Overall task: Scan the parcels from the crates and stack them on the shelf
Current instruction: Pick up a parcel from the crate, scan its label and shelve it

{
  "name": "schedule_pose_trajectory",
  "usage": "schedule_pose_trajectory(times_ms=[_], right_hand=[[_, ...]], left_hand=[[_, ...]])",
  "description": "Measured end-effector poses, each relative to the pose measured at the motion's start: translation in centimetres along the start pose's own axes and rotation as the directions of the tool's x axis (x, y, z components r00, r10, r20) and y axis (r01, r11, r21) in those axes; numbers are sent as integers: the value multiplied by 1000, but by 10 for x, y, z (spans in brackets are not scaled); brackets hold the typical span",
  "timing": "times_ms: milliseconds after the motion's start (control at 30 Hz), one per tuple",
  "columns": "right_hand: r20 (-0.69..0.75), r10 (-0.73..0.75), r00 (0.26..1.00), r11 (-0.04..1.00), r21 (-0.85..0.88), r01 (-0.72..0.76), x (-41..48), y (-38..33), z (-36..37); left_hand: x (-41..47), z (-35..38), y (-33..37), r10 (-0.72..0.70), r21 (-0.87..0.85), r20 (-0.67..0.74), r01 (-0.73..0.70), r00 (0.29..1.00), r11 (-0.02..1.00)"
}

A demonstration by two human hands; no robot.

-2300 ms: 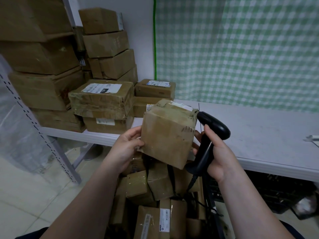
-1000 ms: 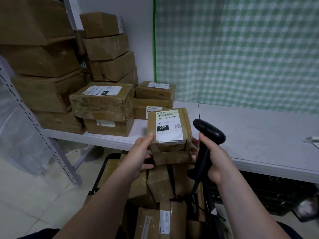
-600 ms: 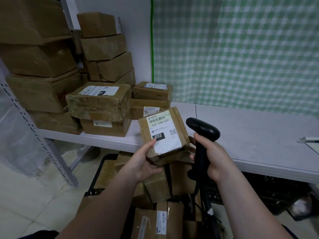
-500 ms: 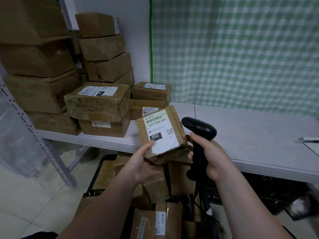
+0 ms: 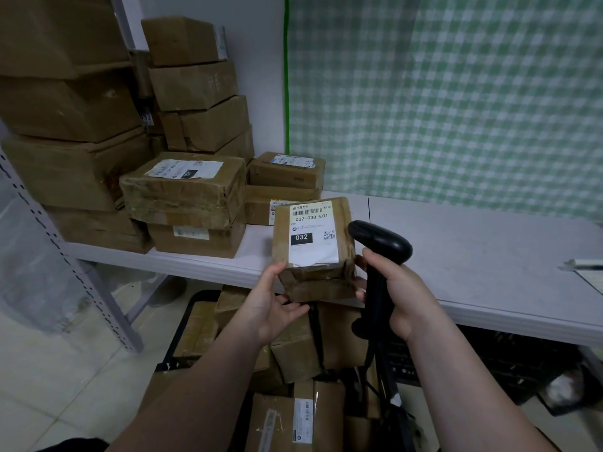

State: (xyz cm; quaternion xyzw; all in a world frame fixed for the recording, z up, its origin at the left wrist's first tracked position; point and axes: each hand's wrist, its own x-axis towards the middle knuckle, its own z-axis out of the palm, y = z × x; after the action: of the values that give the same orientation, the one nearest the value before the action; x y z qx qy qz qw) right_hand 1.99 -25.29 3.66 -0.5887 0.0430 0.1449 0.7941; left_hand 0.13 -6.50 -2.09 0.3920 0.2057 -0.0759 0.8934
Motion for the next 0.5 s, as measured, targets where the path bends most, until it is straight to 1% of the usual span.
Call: schedule_pose_trajectory(times_ms=[67, 133, 233, 300, 367, 500], right_hand=[[6, -6, 1000, 1000, -15, 6, -2, -2, 1], [-7, -43, 999, 998, -43, 43, -4, -4, 3], [-46, -133, 990, 990, -55, 130, -8, -7, 7], [-74, -167, 983, 985, -65, 162, -8, -10, 8], [-87, -173, 981, 983, -78, 167, -10, -14, 10], [-34, -119, 992, 991, -71, 117, -16, -19, 14]], left_hand=[[1, 0, 1, 30, -27, -17, -30, 999, 999], [2, 2, 1, 91, -16, -31, -91, 995, 996], [0, 5, 1, 205, 27, -56, -204, 977, 979], [-2, 5, 4, 294, 90, -68, -287, 954, 954], [-4, 3, 7, 359, 139, -81, -346, 930, 928], [-7, 2, 11, 435, 152, -116, -417, 893, 896]])
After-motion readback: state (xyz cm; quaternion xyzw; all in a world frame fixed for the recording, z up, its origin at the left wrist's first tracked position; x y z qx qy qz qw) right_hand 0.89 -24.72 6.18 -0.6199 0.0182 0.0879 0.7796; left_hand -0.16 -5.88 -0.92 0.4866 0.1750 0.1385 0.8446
